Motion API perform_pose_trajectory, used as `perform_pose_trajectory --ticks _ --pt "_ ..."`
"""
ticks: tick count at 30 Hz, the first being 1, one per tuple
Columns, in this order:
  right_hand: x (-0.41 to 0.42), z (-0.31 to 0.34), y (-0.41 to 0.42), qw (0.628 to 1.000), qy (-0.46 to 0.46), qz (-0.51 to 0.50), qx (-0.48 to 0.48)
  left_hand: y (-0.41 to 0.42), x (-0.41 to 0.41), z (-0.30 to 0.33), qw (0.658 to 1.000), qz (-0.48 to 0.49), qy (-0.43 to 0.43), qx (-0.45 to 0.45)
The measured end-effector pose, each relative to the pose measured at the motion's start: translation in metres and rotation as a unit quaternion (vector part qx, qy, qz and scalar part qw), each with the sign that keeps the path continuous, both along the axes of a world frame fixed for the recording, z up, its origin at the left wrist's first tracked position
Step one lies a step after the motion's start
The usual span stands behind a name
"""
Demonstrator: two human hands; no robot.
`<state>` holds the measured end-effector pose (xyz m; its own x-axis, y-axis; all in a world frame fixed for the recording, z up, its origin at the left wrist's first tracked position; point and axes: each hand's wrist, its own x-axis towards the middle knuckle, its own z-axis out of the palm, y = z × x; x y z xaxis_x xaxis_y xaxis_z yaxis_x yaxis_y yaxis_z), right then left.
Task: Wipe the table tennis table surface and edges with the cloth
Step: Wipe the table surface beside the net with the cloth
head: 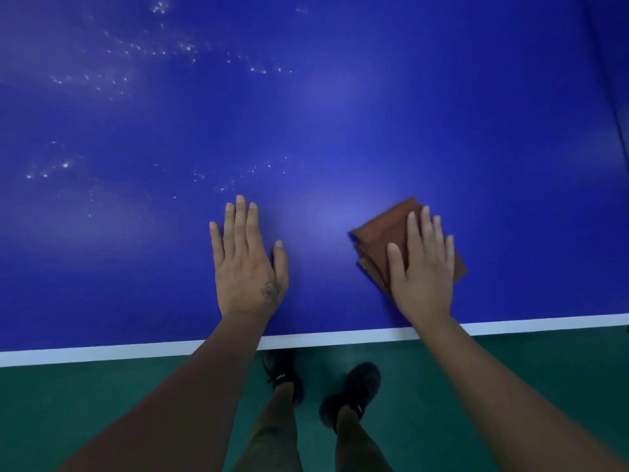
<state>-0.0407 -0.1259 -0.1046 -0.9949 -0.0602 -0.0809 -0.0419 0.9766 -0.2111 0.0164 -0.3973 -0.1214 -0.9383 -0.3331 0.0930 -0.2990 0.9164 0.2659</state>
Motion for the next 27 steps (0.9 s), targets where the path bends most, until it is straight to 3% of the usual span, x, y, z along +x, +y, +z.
perform_pose_trajectory --ticks 3,7,10,13,19,27 --pt "0.021 -0.003 -0.022 0.998 0.019 0.047 0.049 0.000 0.000 -0.001 1.000 0.002 -0.004 -0.001" --pt "0.089 -0.007 -0.043 0.973 0.002 0.232 0.011 0.001 0.000 0.001 1.000 0.001 -0.009 0.010" --pt "0.104 -0.005 -0.045 0.956 -0.006 0.293 -0.005 -0.001 0.001 0.002 1.000 -0.001 0.000 0.031" --pt "0.061 -0.002 -0.042 0.969 0.005 0.249 -0.005 -0.003 0.000 0.005 0.998 0.018 0.027 0.062" --pt "-0.080 0.002 -0.045 0.999 0.004 0.034 0.016 -0.029 -0.028 0.013 0.995 0.050 0.040 0.078" --pt "-0.202 0.000 -0.108 0.999 -0.011 -0.046 0.019 -0.103 -0.090 0.023 0.995 0.094 0.016 0.034"
